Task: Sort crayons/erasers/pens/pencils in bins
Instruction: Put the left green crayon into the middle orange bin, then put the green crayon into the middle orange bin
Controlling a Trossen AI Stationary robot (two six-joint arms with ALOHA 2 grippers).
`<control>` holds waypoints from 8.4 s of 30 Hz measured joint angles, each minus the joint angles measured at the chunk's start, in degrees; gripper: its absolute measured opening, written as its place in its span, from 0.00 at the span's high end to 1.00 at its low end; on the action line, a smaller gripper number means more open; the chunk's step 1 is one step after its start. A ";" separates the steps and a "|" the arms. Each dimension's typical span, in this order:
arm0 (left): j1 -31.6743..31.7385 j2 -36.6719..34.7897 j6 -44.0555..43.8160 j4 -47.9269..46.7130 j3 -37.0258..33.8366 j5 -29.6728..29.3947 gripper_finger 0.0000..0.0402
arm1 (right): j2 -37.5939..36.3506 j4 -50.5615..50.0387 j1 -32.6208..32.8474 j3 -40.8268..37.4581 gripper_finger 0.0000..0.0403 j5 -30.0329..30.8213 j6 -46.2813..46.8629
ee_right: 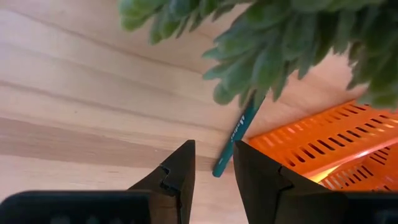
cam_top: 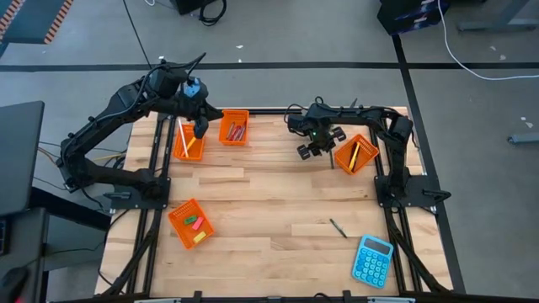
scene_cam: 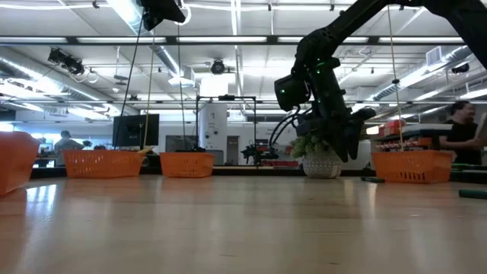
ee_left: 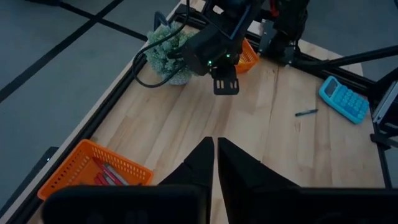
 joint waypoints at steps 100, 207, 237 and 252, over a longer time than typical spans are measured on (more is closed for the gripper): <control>-0.05 -0.01 -2.73 -11.62 0.02 -5.63 0.91 | -0.20 15.76 -1.60 -12.00 0.88 -2.08 -16.66; 4.04 0.00 -1.02 -15.80 0.04 -5.95 0.93 | 18.22 49.87 9.68 32.92 0.66 1.74 12.32; 4.07 0.00 2.46 -14.94 0.04 -5.38 0.93 | -14.00 9.16 39.23 -4.74 0.57 -9.05 22.56; 0.77 0.00 2.24 -13.69 0.04 -3.63 0.95 | -19.23 18.29 55.08 -22.20 0.57 -9.70 43.40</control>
